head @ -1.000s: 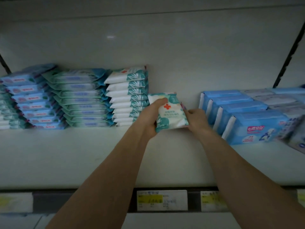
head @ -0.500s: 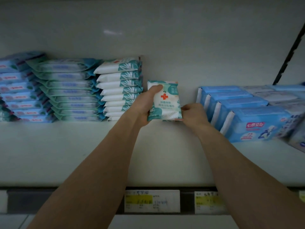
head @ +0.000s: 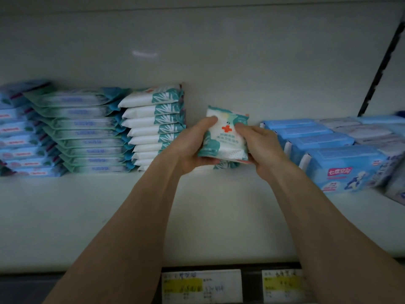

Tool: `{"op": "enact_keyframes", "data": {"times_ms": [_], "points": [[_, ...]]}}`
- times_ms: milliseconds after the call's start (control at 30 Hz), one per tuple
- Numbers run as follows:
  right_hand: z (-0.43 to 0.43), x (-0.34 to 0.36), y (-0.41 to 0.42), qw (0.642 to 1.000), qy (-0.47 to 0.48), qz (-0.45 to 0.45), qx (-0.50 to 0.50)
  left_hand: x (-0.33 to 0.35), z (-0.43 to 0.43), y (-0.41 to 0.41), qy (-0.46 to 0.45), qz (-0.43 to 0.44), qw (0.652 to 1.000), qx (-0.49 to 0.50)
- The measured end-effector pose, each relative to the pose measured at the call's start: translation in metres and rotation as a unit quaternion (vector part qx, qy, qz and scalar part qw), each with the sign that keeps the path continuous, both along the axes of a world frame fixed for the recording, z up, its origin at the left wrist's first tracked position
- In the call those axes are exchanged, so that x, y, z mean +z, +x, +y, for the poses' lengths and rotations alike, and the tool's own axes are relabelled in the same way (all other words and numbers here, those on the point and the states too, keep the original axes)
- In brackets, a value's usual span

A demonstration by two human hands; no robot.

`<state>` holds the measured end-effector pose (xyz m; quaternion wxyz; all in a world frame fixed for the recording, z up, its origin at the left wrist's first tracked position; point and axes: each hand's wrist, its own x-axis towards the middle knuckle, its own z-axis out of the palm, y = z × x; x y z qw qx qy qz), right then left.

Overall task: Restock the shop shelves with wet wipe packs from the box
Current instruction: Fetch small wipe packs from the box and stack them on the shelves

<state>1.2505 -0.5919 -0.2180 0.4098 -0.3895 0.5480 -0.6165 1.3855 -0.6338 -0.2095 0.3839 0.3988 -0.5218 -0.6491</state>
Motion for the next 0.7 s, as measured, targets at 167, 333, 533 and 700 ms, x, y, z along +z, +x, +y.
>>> {"op": "enact_keyframes", "data": {"times_ms": [167, 333, 533, 700], "points": [[-0.001, 0.002, 0.000, 0.994, 0.037, -0.076, 0.071, -0.002, -0.003, -0.004, -0.013, 0.011, 0.998, 0.060], [0.002, 0.002, -0.004, 0.983, 0.049, -0.126, 0.127, -0.002, -0.001, -0.008, -0.016, 0.076, 0.995, 0.059], [-0.004, -0.002, -0.005, 0.995, 0.043, -0.085, 0.017, -0.001, 0.010, -0.015, -0.039, 0.032, 0.995, 0.082], [-0.007, -0.002, -0.004, 0.995, 0.038, -0.095, -0.013, 0.003, 0.013, -0.005, -0.144, -0.214, 0.957, 0.132]]}}
